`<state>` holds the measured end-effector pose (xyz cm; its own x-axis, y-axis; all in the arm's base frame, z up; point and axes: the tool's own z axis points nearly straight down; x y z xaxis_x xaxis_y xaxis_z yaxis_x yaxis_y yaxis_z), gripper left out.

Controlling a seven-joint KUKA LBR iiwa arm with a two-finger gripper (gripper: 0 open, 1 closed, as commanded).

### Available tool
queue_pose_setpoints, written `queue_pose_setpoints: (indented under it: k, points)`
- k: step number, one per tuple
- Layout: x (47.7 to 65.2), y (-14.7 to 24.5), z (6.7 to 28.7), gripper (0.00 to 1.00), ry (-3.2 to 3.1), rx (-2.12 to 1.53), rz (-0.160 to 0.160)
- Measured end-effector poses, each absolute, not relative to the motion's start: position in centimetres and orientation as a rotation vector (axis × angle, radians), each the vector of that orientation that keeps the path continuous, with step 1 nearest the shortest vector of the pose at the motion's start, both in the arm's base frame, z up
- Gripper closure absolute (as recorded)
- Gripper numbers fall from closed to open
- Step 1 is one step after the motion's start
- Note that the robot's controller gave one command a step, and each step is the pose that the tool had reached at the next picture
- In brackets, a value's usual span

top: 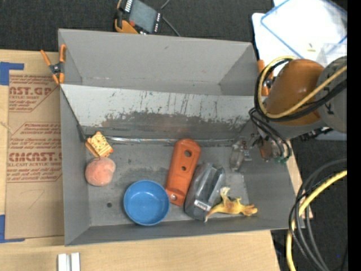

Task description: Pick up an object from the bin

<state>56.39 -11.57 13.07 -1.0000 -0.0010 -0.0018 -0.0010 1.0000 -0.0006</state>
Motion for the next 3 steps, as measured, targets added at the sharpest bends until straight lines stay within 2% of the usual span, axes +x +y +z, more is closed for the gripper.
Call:
queue_pose_setpoints:
  k: [1, 2, 3]
  points:
    - [56.4, -11.6, 13.1, 1.0, 3.14, -0.002, -0.001]
    - [56.9, -6.6, 7.5, 1.0, 3.107, -0.374, -0.011]
    - [55.8, -6.1, 7.1, 1.0, 3.028, -0.79, -0.01]
